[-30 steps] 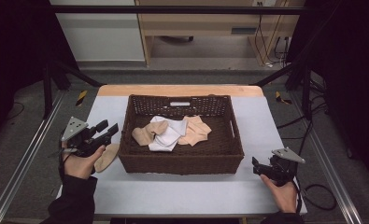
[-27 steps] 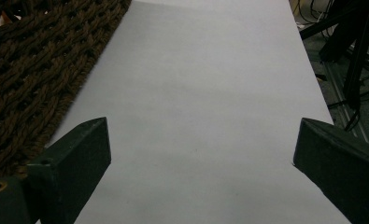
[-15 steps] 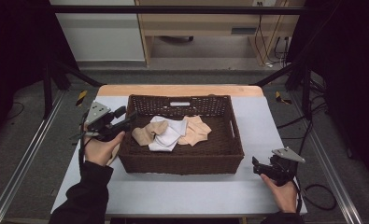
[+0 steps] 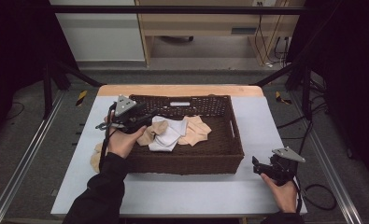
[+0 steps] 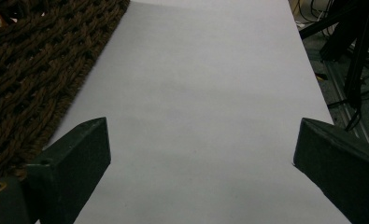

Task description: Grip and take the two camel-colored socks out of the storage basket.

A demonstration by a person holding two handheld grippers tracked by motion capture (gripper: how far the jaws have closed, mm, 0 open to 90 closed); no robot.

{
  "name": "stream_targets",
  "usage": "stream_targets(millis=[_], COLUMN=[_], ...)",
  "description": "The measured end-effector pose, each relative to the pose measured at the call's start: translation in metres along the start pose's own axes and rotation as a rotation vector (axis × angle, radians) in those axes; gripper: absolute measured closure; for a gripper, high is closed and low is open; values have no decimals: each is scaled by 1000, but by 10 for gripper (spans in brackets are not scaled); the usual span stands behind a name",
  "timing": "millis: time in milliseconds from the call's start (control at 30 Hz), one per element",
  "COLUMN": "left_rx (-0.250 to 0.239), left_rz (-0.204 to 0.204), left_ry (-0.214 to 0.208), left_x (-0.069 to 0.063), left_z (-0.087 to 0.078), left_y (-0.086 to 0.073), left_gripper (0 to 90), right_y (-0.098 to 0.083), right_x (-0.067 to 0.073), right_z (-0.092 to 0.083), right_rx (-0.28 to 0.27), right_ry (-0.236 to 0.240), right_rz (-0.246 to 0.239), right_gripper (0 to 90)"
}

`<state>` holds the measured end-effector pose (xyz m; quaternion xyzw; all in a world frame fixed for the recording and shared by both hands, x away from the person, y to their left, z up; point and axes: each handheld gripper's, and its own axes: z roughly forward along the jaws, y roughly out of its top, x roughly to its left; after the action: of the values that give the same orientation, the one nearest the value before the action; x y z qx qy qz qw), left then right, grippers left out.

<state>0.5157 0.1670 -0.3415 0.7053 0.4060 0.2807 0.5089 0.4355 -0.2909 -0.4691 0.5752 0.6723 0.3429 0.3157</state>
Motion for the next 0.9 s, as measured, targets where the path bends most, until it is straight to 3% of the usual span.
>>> stream_targets(millis=[233,433,800,900], left_rx=[54,149,244,290], left_rz=[21,50,35,51], left_ry=[8,30,26,18], left_x=[-3,2,7,6], left_z=[23,49,67,74], left_y=[-7,-25,-45,-52], left_gripper=[476,467,487,489], right_y=[0,0,0,-1], right_x=[0,0,1,1], right_z=[1,1,1,1], right_rx=[6,4,10,10], right_ry=[1,1,3,2], right_rz=[-6,-12,-11,-13], right_gripper=[42,43,46,47])
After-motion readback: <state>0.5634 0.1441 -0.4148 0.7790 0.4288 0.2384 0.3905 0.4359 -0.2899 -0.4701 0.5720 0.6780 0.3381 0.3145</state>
